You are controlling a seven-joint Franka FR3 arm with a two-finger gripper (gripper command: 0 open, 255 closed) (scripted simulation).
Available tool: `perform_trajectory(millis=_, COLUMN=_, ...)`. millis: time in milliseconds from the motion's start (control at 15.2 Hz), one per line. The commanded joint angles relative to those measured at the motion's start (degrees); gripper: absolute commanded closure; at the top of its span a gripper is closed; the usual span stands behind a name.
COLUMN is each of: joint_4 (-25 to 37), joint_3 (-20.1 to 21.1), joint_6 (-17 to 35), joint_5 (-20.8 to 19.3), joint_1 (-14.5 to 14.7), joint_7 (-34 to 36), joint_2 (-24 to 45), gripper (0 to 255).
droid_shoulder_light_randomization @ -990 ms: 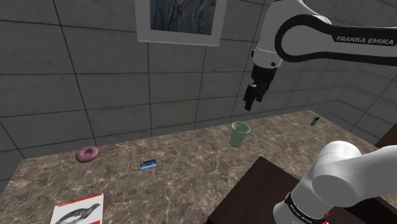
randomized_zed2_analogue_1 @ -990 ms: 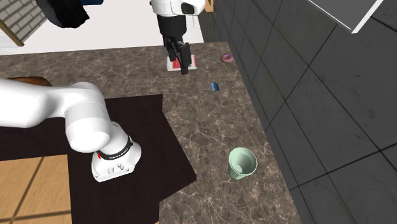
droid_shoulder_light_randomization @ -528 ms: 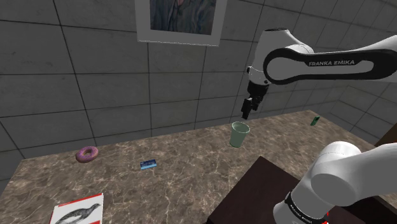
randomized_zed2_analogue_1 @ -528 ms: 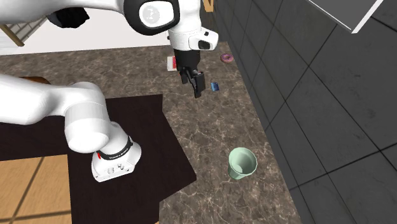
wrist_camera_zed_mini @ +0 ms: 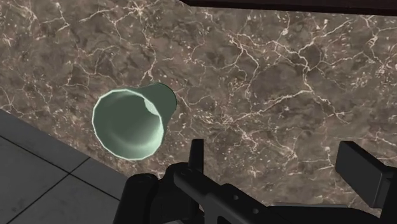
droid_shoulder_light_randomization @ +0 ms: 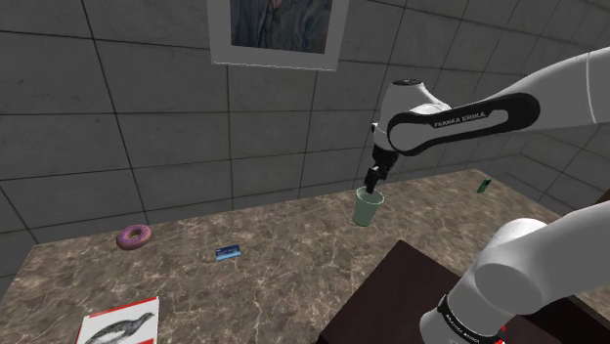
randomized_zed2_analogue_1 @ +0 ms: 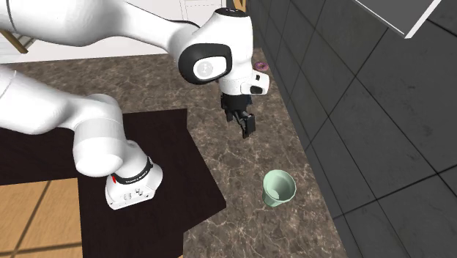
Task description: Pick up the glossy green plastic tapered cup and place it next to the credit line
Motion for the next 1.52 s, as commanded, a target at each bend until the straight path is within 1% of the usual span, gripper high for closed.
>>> perform_trajectory(millis=0, joint_4=-0.3, joint_3=-1.3, joint_6=4.8, joint_5=-1.3, joint_1=-0.8, joint_7=-1.2, joint_2=3.9, gripper=0)
perform_trajectory(millis=264, joint_4=0.3, joint_3=-3.9, joint_6=13.3, joint_5=-3.3, joint_1=-2.2, joint_7=-3.4, joint_2=12.3, gripper=0)
perform_trajectory(millis=528, joint_4=2.5, joint_3=-6.1, joint_6=21.3, joint_5=-4.4, joint_1=-3.4, joint_7=-5.9, joint_2=21.5, gripper=0)
perform_trajectory(millis=726, joint_4=5.0, joint_3=-7.4, joint_6=26.7, joint_5=-4.1, joint_1=-4.3, joint_7=-8.1, joint_2=28.8, gripper=0)
perform_trajectory(millis=924, joint_4=8.3, joint_3=-8.1, joint_6=31.4, joint_5=-2.9, joint_1=-5.5, joint_7=-10.8, joint_2=36.1, gripper=0)
perform_trajectory(millis=990, joint_4=9.5, joint_3=-8.1, joint_6=32.9, joint_5=-2.4, joint_1=-6.0, joint_7=-11.8, joint_2=38.5, gripper=0)
perform_trajectory(millis=1452, joint_4=10.9, joint_3=-7.7, joint_6=37.7, joint_5=-1.5, joint_1=-7.1, joint_7=-12.5, joint_2=44.6, gripper=0)
